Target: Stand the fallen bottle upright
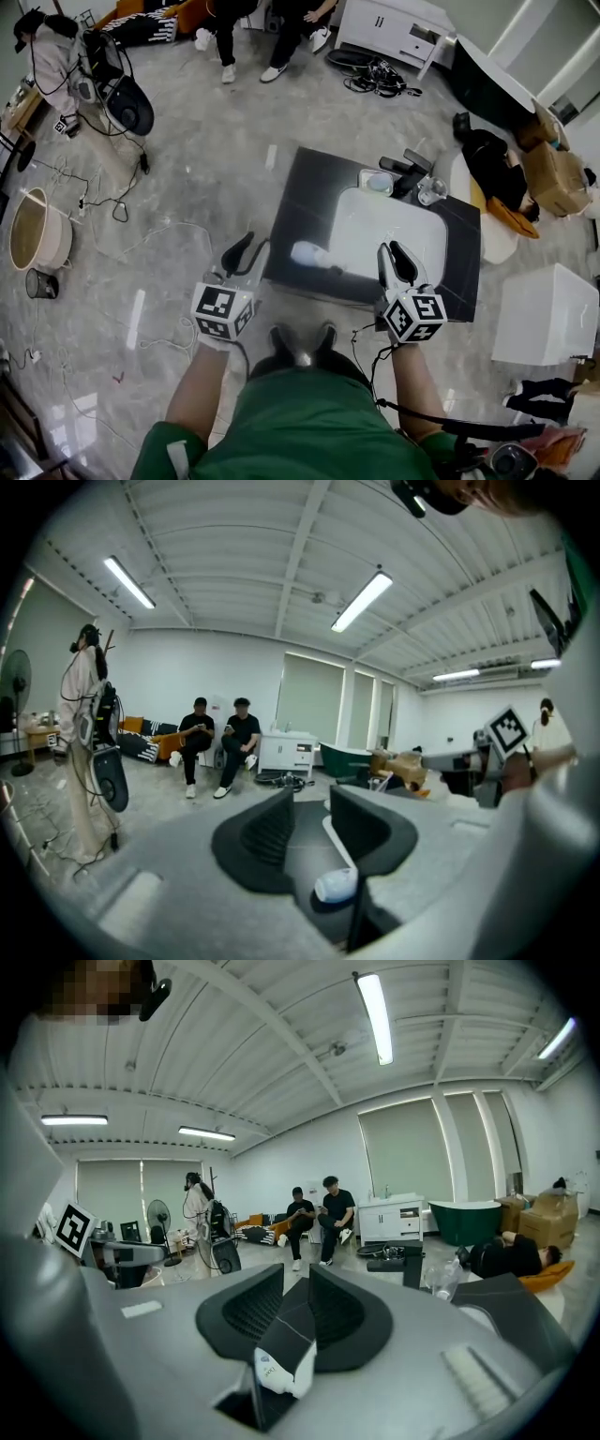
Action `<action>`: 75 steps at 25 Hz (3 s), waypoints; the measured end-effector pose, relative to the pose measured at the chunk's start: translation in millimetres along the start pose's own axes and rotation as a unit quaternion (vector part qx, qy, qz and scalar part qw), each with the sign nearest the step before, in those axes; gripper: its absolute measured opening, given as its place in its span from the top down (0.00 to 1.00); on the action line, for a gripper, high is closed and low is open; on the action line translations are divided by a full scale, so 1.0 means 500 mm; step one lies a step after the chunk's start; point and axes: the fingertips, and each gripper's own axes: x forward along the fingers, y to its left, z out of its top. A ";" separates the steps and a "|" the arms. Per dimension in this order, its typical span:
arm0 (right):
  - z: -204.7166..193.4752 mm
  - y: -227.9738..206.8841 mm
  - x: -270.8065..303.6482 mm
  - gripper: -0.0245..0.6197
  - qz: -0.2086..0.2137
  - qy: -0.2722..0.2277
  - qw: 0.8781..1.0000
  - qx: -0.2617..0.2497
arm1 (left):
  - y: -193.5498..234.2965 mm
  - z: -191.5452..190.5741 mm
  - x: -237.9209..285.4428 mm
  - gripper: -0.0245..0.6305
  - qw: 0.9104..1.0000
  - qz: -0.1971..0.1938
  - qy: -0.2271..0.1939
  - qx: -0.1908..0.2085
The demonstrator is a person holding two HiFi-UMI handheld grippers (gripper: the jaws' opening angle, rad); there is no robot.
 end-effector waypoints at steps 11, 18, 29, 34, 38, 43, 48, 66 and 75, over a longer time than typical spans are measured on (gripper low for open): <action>-0.109 -0.076 0.062 0.80 0.056 0.073 0.995 0.034 | -0.051 -0.087 0.089 0.78 0.999 0.001 0.051 -0.014; -0.206 -0.087 0.093 0.76 0.097 0.127 0.986 0.042 | -0.068 -0.155 0.119 0.78 0.996 0.007 0.080 -0.027; -0.334 -0.074 0.131 0.70 0.132 0.194 0.972 0.034 | -0.066 -0.221 0.131 0.77 0.993 0.014 0.107 -0.040; -0.378 -0.070 0.153 0.67 0.142 0.218 0.965 0.029 | -0.048 -0.241 0.128 0.77 0.992 0.024 0.115 -0.046; -0.417 -0.063 0.166 0.62 0.154 0.242 0.958 0.022 | -0.040 -0.255 0.129 0.77 0.991 0.028 0.122 -0.051; -0.461 -0.060 0.179 0.59 0.160 0.267 0.950 0.007 | -0.032 -0.271 0.131 0.77 0.990 0.030 0.127 -0.055; -0.483 -0.060 0.192 0.59 0.161 0.278 0.947 0.002 | -0.026 -0.285 0.121 0.77 0.988 0.034 0.134 -0.063; -0.516 -0.084 0.226 0.59 0.131 0.291 0.948 -0.003 | -0.005 -0.298 0.086 0.77 0.986 0.054 0.136 -0.078; -0.545 -0.087 0.229 0.60 0.137 0.307 0.942 -0.001 | -0.009 -0.312 0.081 0.77 0.985 0.058 0.139 -0.082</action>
